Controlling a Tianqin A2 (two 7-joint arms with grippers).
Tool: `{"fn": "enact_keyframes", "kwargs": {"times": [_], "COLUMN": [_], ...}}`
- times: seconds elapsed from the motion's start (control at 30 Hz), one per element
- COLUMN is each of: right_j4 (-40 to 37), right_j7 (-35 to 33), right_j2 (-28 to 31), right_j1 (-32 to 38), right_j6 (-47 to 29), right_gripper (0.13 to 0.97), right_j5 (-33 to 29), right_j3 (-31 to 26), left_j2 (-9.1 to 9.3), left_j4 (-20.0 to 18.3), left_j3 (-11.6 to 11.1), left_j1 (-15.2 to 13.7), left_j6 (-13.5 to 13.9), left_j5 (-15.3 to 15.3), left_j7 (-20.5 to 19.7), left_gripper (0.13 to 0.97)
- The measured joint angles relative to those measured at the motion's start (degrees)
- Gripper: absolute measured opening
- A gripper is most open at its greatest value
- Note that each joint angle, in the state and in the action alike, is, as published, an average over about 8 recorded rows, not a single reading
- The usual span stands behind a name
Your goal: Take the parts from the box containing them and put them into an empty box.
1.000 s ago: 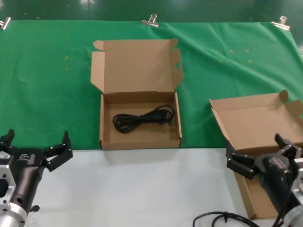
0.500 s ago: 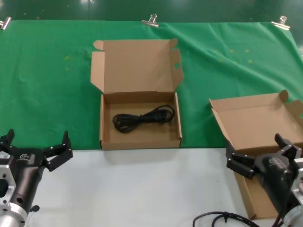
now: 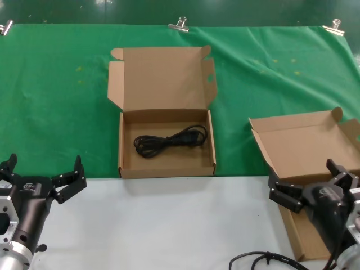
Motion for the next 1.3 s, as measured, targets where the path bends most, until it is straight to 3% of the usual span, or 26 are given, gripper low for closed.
{"fn": "enact_keyframes", "kwargs": {"times": [1.3], "right_j4": [0.0], "right_j7": [0.0], "right_j2": [0.0], "right_j1": [0.0], "right_j6": [0.0], "right_gripper": [0.966], "right_j5": [0.0], "right_j3": [0.0], "left_j2": [0.0], "left_j4": [0.0], "left_j3": [0.0], "left_j1": [0.0], "left_j6": [0.0], "left_j5": [0.0], "left_j7": [0.0], "left_gripper": [0.966]}}
